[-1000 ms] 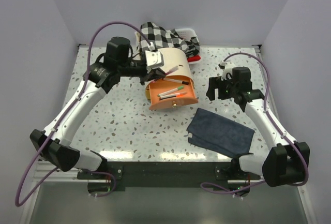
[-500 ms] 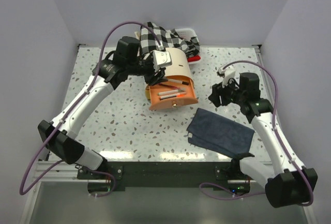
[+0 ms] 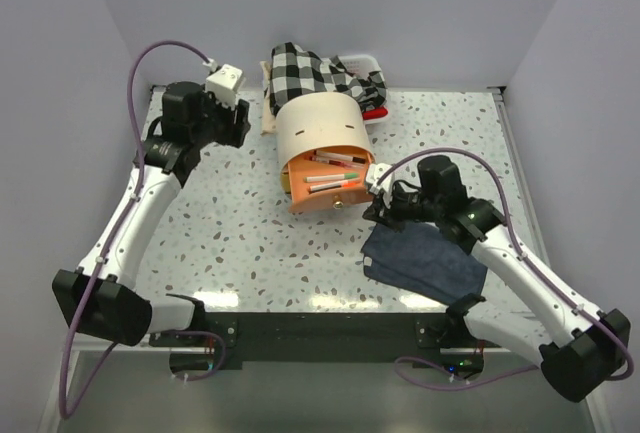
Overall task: Sort the stationery into containers
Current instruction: Close the drawer in the storage box.
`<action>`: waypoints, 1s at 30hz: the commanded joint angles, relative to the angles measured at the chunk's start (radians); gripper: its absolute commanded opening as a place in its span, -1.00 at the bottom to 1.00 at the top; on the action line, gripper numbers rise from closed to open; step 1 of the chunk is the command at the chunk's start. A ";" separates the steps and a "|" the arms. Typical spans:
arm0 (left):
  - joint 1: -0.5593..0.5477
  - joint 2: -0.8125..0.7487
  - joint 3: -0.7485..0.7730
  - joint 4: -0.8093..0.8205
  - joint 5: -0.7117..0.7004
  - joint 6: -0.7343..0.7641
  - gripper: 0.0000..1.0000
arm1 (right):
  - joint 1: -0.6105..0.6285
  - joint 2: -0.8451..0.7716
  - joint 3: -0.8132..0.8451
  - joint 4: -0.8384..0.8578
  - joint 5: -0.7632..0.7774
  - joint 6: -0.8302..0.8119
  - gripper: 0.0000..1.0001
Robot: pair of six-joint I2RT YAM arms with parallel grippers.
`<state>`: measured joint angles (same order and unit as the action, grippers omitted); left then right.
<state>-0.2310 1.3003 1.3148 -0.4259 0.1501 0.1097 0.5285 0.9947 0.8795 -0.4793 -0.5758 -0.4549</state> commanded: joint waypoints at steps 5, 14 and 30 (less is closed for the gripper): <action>0.081 -0.053 -0.126 0.059 0.039 -0.159 0.17 | 0.024 0.087 0.056 0.194 0.034 0.044 -1.00; 0.119 -0.114 -0.235 0.061 0.089 -0.176 0.16 | 0.027 0.199 0.102 0.445 0.082 0.150 -1.00; 0.148 -0.134 -0.301 0.093 0.144 -0.185 0.17 | 0.030 0.286 0.110 0.611 0.152 0.206 -0.95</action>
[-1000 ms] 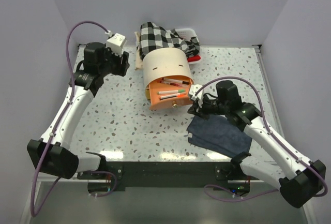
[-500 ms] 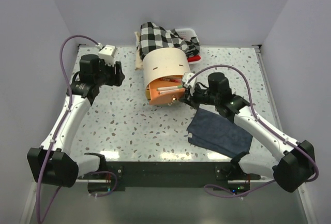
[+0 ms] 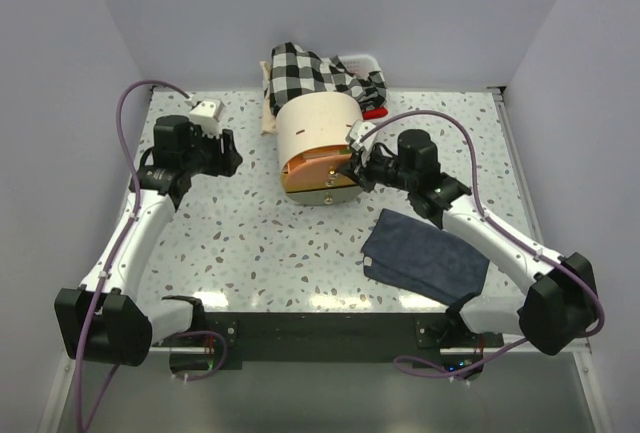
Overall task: Sort the stationery into containers
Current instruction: Close the drawer in the storage box, then reset both arms
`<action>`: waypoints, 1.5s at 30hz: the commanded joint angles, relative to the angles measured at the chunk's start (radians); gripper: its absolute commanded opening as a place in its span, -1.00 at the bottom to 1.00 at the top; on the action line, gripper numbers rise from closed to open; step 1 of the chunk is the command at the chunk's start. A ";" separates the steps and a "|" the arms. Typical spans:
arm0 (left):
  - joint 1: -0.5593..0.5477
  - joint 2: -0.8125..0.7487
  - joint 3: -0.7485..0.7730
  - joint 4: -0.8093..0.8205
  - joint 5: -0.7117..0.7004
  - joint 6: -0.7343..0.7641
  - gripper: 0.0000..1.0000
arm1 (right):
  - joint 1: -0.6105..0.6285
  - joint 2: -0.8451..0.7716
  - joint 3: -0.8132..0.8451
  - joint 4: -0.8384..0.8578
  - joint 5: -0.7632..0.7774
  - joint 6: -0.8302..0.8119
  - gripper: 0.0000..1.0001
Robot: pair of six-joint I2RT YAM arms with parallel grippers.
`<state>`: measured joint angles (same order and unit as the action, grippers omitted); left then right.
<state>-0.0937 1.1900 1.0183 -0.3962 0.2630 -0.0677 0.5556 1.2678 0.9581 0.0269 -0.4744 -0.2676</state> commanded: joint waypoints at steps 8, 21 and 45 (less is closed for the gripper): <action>0.015 -0.023 -0.006 0.074 0.067 0.011 0.23 | 0.001 0.067 0.053 0.156 0.098 0.033 -0.92; 0.022 -0.012 -0.018 0.091 0.073 0.006 0.45 | 0.003 0.045 0.074 0.087 0.092 0.048 -0.68; 0.043 -0.043 -0.221 0.361 -0.177 0.108 1.00 | -0.416 -0.085 -0.009 -0.453 0.738 0.317 0.98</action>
<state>-0.0597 1.1477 0.8288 -0.1837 0.1745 0.0036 0.1349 1.1862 0.8783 -0.3935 0.1257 0.0788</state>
